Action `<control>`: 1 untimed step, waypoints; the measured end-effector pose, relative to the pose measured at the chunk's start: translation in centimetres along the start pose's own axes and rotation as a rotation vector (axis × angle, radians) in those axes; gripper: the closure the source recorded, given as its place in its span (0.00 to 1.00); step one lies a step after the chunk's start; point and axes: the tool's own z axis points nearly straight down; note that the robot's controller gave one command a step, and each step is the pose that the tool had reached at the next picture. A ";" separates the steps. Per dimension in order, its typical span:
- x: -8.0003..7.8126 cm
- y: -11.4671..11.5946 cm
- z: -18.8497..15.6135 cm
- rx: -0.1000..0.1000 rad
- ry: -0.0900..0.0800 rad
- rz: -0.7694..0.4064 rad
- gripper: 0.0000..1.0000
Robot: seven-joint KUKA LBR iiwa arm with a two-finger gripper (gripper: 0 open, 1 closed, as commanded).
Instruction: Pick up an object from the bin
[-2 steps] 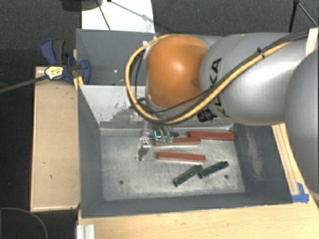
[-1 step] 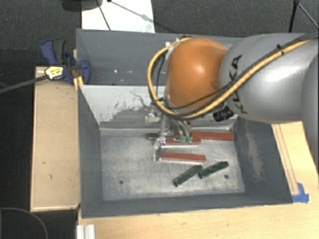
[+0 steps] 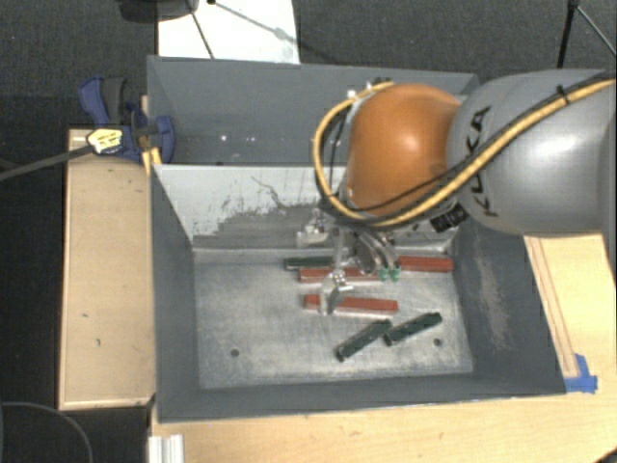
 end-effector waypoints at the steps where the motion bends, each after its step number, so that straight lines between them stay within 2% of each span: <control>1: 0.0 -0.5 5.6 -0.002 -0.007 -0.043 0.00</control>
Offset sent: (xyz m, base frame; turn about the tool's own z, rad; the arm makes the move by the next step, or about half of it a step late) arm -0.0105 -0.0581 -0.1140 -0.0520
